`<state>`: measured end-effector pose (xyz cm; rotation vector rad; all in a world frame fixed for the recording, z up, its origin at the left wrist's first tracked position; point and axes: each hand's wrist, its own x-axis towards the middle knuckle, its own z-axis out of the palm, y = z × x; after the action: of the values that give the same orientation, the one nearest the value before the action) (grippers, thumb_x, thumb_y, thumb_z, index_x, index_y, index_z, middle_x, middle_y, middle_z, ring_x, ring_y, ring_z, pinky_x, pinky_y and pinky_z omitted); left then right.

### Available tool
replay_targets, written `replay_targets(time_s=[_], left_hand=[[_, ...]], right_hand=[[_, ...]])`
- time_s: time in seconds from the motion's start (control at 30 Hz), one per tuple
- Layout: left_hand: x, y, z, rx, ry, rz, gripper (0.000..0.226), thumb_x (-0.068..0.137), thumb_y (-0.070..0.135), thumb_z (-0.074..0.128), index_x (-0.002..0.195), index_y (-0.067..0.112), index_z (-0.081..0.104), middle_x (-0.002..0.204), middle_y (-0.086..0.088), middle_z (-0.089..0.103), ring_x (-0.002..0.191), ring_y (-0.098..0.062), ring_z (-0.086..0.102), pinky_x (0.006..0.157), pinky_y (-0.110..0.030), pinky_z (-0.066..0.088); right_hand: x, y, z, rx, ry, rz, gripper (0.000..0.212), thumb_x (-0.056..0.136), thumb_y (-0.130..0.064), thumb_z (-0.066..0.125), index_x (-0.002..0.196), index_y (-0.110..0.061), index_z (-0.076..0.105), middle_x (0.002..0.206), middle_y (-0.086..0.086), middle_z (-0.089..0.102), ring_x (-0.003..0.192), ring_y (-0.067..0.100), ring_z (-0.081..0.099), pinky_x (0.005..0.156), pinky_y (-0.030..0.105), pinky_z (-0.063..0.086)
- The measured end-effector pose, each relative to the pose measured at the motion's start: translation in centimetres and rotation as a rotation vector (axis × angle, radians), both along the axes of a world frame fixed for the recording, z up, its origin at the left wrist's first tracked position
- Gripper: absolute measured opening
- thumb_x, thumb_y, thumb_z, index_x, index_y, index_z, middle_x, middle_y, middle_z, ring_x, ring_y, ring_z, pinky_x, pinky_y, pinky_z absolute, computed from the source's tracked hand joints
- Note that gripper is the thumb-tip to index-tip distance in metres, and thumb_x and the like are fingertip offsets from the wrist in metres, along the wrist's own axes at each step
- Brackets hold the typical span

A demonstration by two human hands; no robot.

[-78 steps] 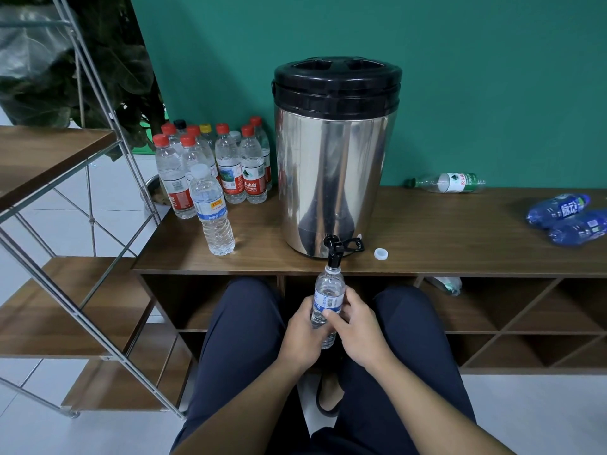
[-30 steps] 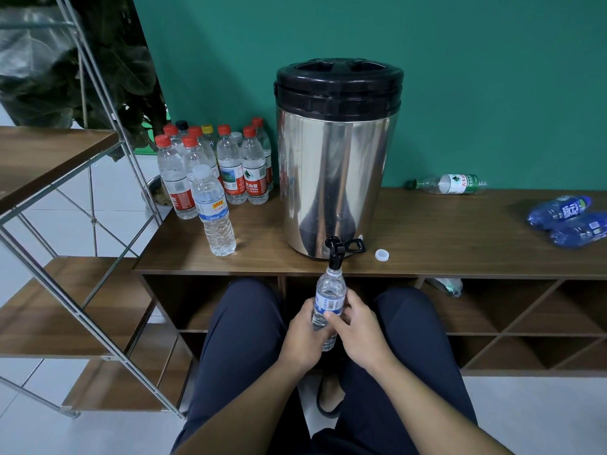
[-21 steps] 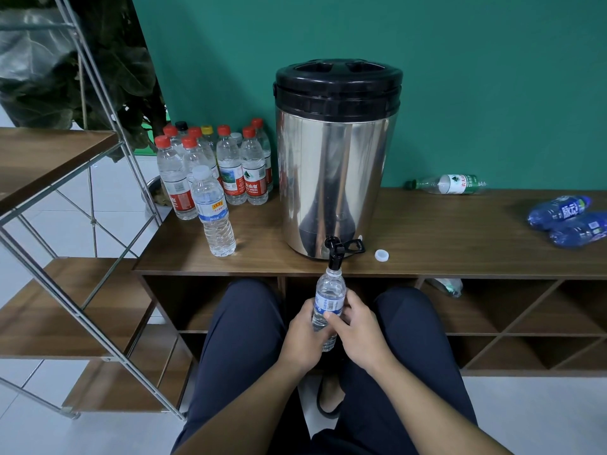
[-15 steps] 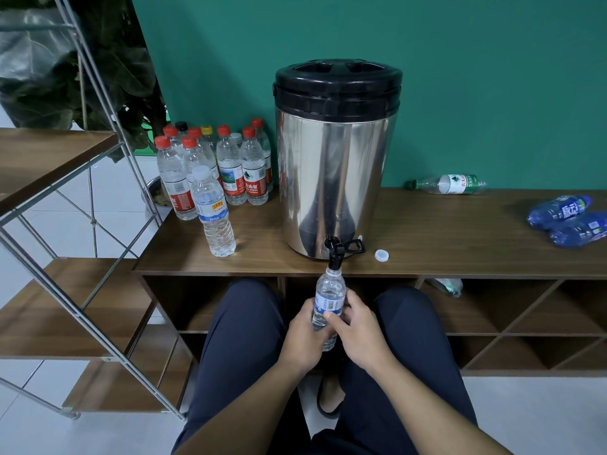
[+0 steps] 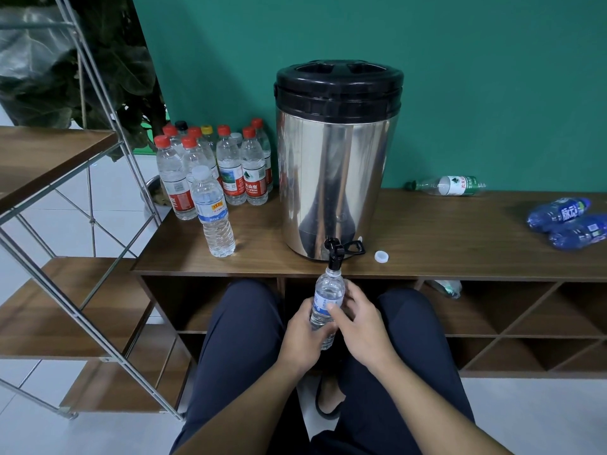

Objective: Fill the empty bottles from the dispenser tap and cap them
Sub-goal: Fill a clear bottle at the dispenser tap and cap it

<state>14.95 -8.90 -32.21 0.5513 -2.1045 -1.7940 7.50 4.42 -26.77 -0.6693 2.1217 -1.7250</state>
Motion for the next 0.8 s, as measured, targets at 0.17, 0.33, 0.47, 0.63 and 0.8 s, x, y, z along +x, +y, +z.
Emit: replay_targets(time_s=[0.17,0.33,0.47,0.63,0.8], left_hand=[[-0.3,-0.2,-0.5,-0.023,-0.024,0.02,0.048,0.094,0.018,0.087,0.134,0.035,0.066,0.117,0.015,0.079,0.109,-0.004,0.075,0.1,-0.032,0.06],[-0.6,-0.2,-0.7,-0.024,-0.026,0.019,0.046,0.094,0.018,0.087,0.133,0.033,0.066,0.115,0.014,0.079,0.107,-0.005,0.075,0.099,-0.03,0.059],[-0.6,-0.3,-0.8,-0.023,-0.034,0.016,0.045,0.094,0.021,0.087,0.132,0.035,0.066,0.115,0.012,0.079,0.107,-0.007,0.076,0.1,-0.034,0.061],[-0.5,-0.3,-0.8,-0.02,-0.045,0.013,0.045,0.094,0.02,0.087,0.131,0.036,0.066,0.113,0.014,0.079,0.105,-0.005,0.076,0.1,-0.035,0.062],[-0.5,-0.3,-0.7,0.003,-0.05,0.009,0.045,0.094,0.02,0.088,0.131,0.034,0.067,0.114,0.012,0.08,0.106,-0.007,0.077,0.098,-0.033,0.062]], right_hand=[[-1.4,0.4,3.4,0.011,0.114,-0.249,0.037,0.107,-0.038,0.074,0.142,-0.027,0.068,0.113,-0.019,0.077,0.114,-0.003,0.07,0.103,0.023,0.053],[-3.2,-0.4,8.1,-0.086,0.049,-0.225,0.024,0.111,-0.042,0.066,0.105,-0.022,0.078,0.079,-0.007,0.072,0.071,0.009,0.063,0.078,0.034,0.056],[-4.1,-1.5,9.6,-0.094,-0.019,-0.184,0.037,0.107,-0.035,0.072,0.097,0.001,0.073,0.068,0.0,0.058,0.065,0.017,0.047,0.067,0.041,0.042],[-4.6,-2.2,10.9,-0.073,-0.02,-0.213,0.021,0.102,-0.023,0.076,0.087,-0.009,0.08,0.063,0.0,0.064,0.059,0.014,0.05,0.068,0.04,0.042],[-3.4,-2.3,11.7,0.063,0.484,-0.147,0.02,0.104,-0.022,0.075,0.084,-0.025,0.072,0.063,0.001,0.065,0.06,0.02,0.061,0.067,0.041,0.057]])
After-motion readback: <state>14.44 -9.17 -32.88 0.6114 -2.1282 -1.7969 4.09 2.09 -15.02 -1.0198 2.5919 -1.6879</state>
